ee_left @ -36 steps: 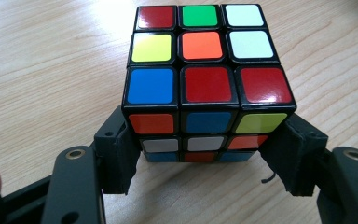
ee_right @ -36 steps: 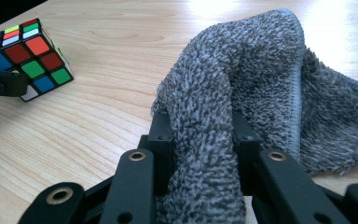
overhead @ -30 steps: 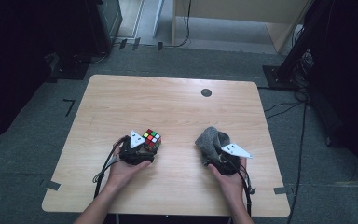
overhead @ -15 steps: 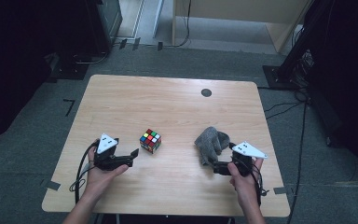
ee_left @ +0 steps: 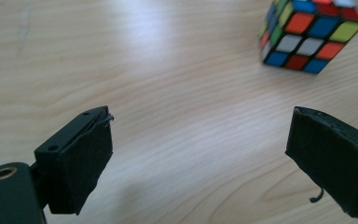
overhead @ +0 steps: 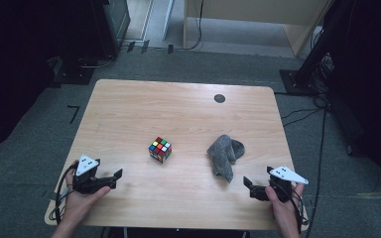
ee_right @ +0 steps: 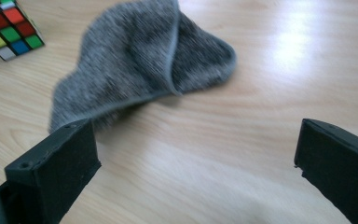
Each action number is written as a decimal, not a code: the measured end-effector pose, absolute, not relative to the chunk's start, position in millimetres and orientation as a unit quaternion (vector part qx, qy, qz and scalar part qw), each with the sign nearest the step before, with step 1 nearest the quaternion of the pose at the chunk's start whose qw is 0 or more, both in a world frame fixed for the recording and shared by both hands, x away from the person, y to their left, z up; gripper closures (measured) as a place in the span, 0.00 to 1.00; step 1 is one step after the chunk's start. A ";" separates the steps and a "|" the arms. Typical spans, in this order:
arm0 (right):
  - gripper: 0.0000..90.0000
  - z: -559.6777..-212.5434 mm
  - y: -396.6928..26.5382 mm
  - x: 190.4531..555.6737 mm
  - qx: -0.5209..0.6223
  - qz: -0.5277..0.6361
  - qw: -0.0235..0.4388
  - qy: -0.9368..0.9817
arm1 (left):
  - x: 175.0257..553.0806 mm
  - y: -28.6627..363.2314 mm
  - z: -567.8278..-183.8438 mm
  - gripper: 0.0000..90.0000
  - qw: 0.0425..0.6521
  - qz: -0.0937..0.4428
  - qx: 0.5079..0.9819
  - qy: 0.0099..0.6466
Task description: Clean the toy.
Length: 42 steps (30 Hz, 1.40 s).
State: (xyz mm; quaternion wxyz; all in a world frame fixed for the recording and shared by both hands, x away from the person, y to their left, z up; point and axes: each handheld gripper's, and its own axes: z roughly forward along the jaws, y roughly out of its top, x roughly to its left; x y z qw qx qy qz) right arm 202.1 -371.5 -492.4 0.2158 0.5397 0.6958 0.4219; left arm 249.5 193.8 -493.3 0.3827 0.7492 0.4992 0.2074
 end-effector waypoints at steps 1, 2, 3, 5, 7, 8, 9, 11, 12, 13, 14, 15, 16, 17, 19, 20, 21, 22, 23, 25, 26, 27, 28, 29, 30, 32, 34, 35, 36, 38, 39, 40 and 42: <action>0.00 -494.7 -375.4 200.3 0.543 0.417 0.216 0.696 | 247.7 198.0 -494.7 0.08 0.381 0.207 0.747 0.504; 0.00 -496.3 -378.5 199.1 0.545 0.414 0.217 0.696 | 246.3 201.0 -495.7 0.08 0.379 0.207 0.746 0.506; 0.00 -497.4 -380.7 198.0 0.548 0.412 0.216 0.696 | 244.4 204.6 -496.8 0.08 0.376 0.208 0.746 0.509; 0.00 -500.4 -386.5 195.6 0.552 0.406 0.215 0.696 | 241.4 210.8 -499.4 0.08 0.370 0.210 0.745 0.514; 0.00 -503.9 -392.6 193.4 0.560 0.401 0.211 0.693 | 239.3 215.6 -501.8 0.08 0.363 0.211 0.746 0.517; 0.00 -506.1 -395.6 192.7 0.563 0.397 0.210 0.694 | 238.5 217.3 -503.0 0.08 0.357 0.213 0.747 0.518; 0.00 -508.3 -398.5 191.9 0.567 0.392 0.210 0.693 | 237.8 218.8 -504.3 0.08 0.351 0.218 0.748 0.519; 0.00 -512.1 -404.1 190.1 0.574 0.387 0.208 0.691 | 237.0 221.5 -507.0 0.08 0.343 0.220 0.751 0.520; 0.00 -513.7 -406.1 189.6 0.580 0.381 0.206 0.690 | 237.1 222.8 -508.4 0.08 0.340 0.219 0.750 0.523; 0.00 -515.2 -407.9 189.4 0.583 0.375 0.207 0.691 | 237.4 223.7 -509.4 0.08 0.340 0.218 0.749 0.526; 0.00 -516.7 -409.3 189.3 0.583 0.368 0.208 0.693 | 237.8 224.4 -509.7 0.08 0.338 0.217 0.750 0.526; 0.00 -518.1 -410.4 189.2 0.586 0.363 0.208 0.694 | 238.2 224.5 -510.0 0.08 0.338 0.218 0.750 0.526; 0.00 -519.7 -411.7 189.6 0.588 0.360 0.207 0.694 | 238.8 224.3 -510.5 0.08 0.335 0.218 0.750 0.527; 0.00 -521.2 -412.9 189.9 0.590 0.357 0.206 0.694 | 239.4 223.7 -511.6 0.08 0.330 0.219 0.752 0.527; 0.00 -523.7 -414.2 190.8 0.594 0.350 0.204 0.695 | 239.8 222.1 -513.2 0.08 0.324 0.219 0.757 0.523; 0.00 -524.8 -414.5 191.1 0.594 0.347 0.204 0.697 | 239.6 221.2 -513.5 0.08 0.323 0.219 0.758 0.522; 0.00 -525.4 -414.6 190.9 0.593 0.345 0.206 0.698 | 239.2 220.0 -514.0 0.08 0.324 0.218 0.760 0.519; 0.00 -525.3 -414.9 191.0 0.594 0.344 0.206 0.697 | 238.9 219.4 -514.2 0.08 0.322 0.218 0.763 0.516; 0.00 -525.4 -415.4 191.0 0.596 0.343 0.208 0.696 | 239.0 218.7 -514.7 0.08 0.319 0.218 0.764 0.516; 0.00 -525.5 -415.1 191.0 0.599 0.336 0.215 0.695 | 239.6 218.2 -515.8 0.08 0.314 0.218 0.766 0.517; 0.00 -525.7 -414.5 191.4 0.599 0.330 0.219 0.696 | 240.2 217.9 -516.6 0.08 0.309 0.217 0.767 0.518; 0.00 -526.0 -413.2 191.7 0.598 0.324 0.223 0.699 | 240.7 217.5 -517.3 0.08 0.305 0.216 0.768 0.519; 0.00 -526.2 -411.8 192.1 0.596 0.317 0.227 0.702 | 240.9 217.3 -517.4 0.08 0.306 0.216 0.768 0.519; 0.00 -526.7 -409.2 192.4 0.590 0.305 0.234 0.711 | 240.9 217.2 -517.5 0.08 0.306 0.216 0.767 0.520; 0.00 -526.7 -408.7 192.4 0.586 0.306 0.232 0.713 | 240.9 217.2 -517.7 0.08 0.307 0.217 0.767 0.520; 0.00 -526.7 -408.3 192.4 0.583 0.308 0.230 0.716 | 240.9 217.1 -518.0 0.08 0.308 0.217 0.767 0.520; 0.00 -526.7 -408.3 192.4 0.583 0.307 0.230 0.716 | 240.9 217.1 -518.0 0.08 0.308 0.217 0.767 0.520; 0.00 -526.7 -408.3 192.4 0.583 0.307 0.230 0.716 | 241.0 217.2 -518.0 0.08 0.308 0.217 0.767 0.520; 0.00 -526.7 -408.3 192.4 0.583 0.307 0.230 0.716 | 241.0 217.1 -518.0 0.08 0.308 0.217 0.767 0.520; 0.00 -526.7 -408.3 192.4 0.583 0.307 0.230 0.716 | 241.0 217.2 -518.0 0.08 0.309 0.217 0.767 0.519; 0.00 -526.8 -408.3 192.4 0.583 0.307 0.230 0.716 | 241.0 217.2 -518.0 0.08 0.309 0.217 0.767 0.520; 0.00 -526.7 -408.3 192.4 0.583 0.307 0.230 0.716 | 241.0 217.2 -518.0 0.08 0.309 0.217 0.767 0.520; 0.00 -526.8 -408.3 192.4 0.583 0.307 0.230 0.716 | 241.0 217.2 -518.0 0.08 0.309 0.216 0.767 0.520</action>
